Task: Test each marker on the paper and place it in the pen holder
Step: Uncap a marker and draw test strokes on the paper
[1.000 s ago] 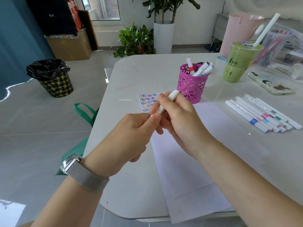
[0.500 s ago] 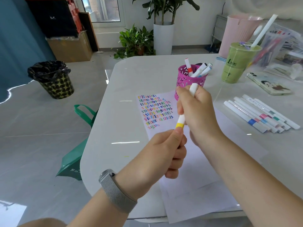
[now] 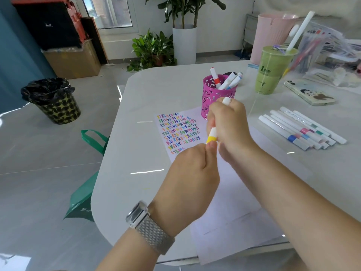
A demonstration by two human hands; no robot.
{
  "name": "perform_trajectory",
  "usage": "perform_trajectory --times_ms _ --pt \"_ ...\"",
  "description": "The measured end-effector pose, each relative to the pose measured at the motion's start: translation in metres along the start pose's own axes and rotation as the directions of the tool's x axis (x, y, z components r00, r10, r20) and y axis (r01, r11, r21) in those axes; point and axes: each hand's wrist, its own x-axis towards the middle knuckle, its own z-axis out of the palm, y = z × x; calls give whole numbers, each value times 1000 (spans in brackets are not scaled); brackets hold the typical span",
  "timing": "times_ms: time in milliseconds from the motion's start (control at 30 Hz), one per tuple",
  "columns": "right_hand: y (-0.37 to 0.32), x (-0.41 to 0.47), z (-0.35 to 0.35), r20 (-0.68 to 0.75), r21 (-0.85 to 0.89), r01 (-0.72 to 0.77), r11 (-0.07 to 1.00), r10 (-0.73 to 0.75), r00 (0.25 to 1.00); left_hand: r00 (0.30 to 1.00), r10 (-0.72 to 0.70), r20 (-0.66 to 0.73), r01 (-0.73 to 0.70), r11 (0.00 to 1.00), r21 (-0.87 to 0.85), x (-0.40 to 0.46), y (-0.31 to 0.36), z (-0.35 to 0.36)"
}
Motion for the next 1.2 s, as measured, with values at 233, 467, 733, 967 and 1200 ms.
perform_trajectory --times_ms 233,467,733,967,1200 --pt "0 2 -1 -10 90 -8 996 9 1000 998 -27 48 29 998 -49 5 7 -4" --pt "-15 31 -54 -317 258 -68 964 151 936 995 -77 60 83 991 -108 -29 -3 -20" --pt "-6 -9 -6 -109 250 55 967 -29 994 952 -137 274 228 913 -337 -13 -2 -13" --pt "-3 -18 -8 -84 178 71 981 -57 995 962 -71 262 149 945 -292 -13 -3 -14" --pt "-15 12 -25 -179 223 2 975 39 983 988 27 154 14 966 -258 -15 8 -7"
